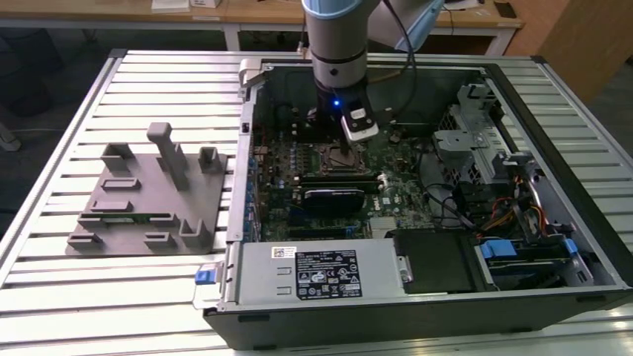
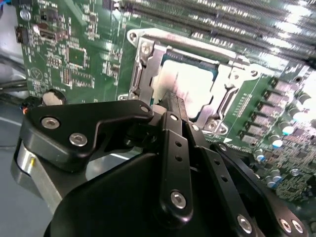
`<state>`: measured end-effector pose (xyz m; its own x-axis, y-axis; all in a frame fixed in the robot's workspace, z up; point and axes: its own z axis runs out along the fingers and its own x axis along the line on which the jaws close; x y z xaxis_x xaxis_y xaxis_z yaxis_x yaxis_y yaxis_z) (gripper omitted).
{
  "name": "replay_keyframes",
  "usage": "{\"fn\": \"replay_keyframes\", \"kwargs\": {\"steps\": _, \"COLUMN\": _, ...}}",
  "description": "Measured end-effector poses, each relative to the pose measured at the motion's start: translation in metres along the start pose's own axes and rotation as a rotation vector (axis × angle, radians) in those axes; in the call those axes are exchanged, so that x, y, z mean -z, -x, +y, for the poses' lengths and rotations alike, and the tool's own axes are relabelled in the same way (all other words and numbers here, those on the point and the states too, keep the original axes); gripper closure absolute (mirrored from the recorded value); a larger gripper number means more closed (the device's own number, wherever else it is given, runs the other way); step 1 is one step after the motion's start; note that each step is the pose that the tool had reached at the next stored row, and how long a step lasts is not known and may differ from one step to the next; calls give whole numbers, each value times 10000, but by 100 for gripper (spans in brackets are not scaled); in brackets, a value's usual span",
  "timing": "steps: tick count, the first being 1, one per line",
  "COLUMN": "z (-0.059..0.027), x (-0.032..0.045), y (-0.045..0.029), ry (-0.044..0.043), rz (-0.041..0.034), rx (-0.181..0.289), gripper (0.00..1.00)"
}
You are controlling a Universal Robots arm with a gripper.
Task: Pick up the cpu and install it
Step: 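Install the first cpu locking lever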
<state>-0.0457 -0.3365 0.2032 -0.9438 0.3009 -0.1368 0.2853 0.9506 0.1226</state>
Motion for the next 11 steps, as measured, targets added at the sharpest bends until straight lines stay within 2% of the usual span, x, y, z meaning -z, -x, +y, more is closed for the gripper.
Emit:
{"fn": "replay_keyframes", "kwargs": {"steps": 4, "z": -49, "x": 4, "y": 16, "ry": 0, "rz": 0, "rx": 1, "gripper": 89}}
{"fn": "replay_keyframes", "kwargs": {"steps": 8, "z": -52, "x": 13, "y": 18, "ry": -2, "rz": 0, "rx": 0, "gripper": 89}}
{"fn": "replay_keyframes", "kwargs": {"steps": 11, "z": -47, "x": 54, "y": 24, "ry": 3, "rz": 0, "rx": 0, "gripper": 89}}
